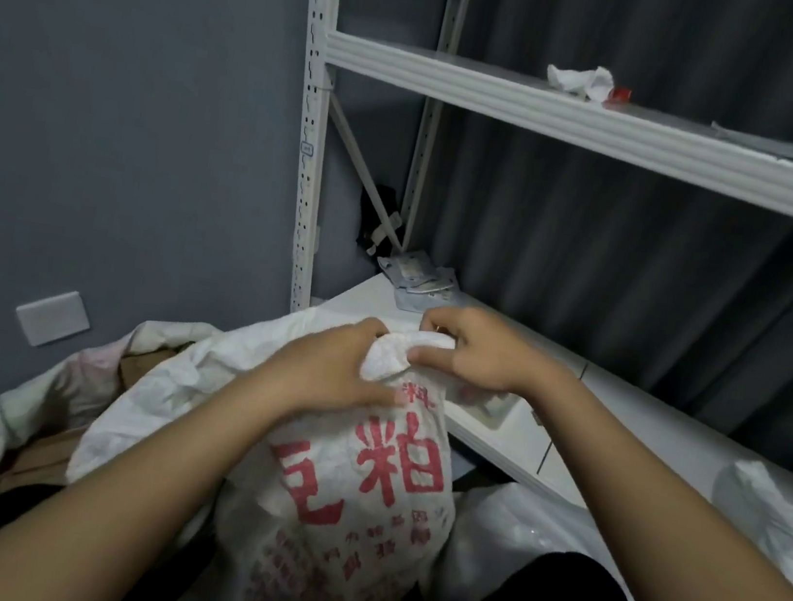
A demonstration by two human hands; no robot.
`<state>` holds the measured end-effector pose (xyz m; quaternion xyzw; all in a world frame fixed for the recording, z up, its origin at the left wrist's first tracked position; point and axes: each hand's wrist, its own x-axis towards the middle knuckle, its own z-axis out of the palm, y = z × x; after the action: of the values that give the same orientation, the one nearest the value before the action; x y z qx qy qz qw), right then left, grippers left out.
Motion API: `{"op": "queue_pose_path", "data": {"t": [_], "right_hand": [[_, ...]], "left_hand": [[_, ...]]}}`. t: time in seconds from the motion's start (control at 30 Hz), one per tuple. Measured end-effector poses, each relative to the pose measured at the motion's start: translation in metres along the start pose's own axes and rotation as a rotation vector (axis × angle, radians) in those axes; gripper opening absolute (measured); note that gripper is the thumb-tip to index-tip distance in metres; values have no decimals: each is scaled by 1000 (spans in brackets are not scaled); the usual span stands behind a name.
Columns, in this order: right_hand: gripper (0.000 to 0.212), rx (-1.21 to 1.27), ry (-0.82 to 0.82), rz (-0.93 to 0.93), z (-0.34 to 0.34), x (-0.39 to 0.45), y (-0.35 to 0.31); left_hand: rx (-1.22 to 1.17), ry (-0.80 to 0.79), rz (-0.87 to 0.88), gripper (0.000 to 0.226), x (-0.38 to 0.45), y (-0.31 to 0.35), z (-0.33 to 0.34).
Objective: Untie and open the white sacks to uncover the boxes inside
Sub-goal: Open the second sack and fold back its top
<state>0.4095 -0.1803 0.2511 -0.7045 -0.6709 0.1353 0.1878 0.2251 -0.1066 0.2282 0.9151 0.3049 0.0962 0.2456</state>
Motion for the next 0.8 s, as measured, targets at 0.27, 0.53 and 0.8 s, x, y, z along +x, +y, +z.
{"op": "queue_pose_path", "data": {"t": [0.27,0.53,0.8], "right_hand": [[18,415,-99,158,-9,-16,13],[21,104,88,-47,13,-21,8],[50,-537,233,-4,19,-24,12]], "left_hand": [[484,429,126,19,23,-18,-35],[462,240,478,22,34,-20,-39],[427,87,338,54,36,-26,-40]]}}
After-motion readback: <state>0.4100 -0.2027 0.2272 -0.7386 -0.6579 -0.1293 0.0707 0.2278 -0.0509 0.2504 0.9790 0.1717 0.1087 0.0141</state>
